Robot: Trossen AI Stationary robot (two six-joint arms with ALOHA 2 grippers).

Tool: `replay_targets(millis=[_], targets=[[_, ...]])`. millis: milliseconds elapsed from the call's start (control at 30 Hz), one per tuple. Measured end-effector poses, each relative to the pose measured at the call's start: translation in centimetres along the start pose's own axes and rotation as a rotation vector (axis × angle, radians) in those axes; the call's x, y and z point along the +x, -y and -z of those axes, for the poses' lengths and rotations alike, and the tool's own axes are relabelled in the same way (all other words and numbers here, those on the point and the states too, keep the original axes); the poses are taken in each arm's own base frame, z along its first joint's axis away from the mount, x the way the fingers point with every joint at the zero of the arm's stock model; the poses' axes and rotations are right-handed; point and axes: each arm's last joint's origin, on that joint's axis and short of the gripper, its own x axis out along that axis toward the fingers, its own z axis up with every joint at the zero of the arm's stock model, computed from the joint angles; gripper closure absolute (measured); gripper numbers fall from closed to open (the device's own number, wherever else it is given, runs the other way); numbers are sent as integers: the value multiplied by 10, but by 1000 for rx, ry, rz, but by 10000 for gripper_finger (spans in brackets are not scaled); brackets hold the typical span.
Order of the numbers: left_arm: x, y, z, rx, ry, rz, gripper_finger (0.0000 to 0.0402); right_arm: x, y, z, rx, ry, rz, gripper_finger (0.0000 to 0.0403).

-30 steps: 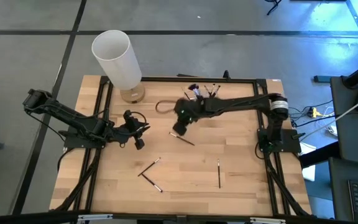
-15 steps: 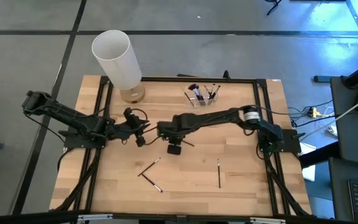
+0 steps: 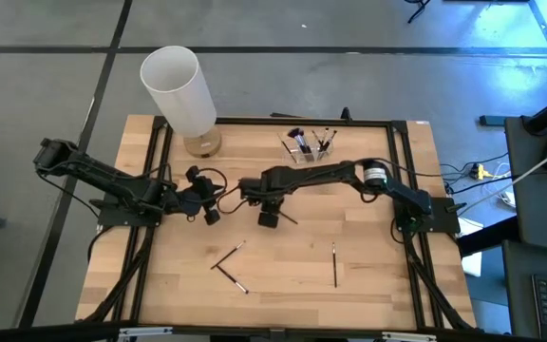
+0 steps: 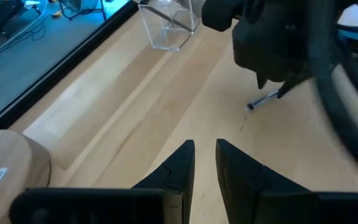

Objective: Put items in baskets/containers
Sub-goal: Put the black eyeshadow brush into the transparent organizer

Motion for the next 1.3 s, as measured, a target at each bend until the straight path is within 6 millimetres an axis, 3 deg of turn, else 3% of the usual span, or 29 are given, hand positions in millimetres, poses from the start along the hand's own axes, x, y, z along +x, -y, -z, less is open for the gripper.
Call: replay_targets(millis=[233, 433, 767, 1067, 1300], targets=[[0, -1, 0, 1, 10, -23, 341, 0, -4, 0, 43, -2, -58, 329], [0, -1, 0, 6, 4, -25, 341, 13, -4, 8, 90, -27, -54, 361], [0, -1, 1, 11, -1, -29, 341, 29, -4, 16, 67, -37, -52, 374], [0, -1, 1, 14, -4, -29, 341, -1, -3, 2, 36, 25, -66, 375], [0, -3, 5, 9, -35, -42, 341, -60, 27, 4, 81, 129, -30, 375]])
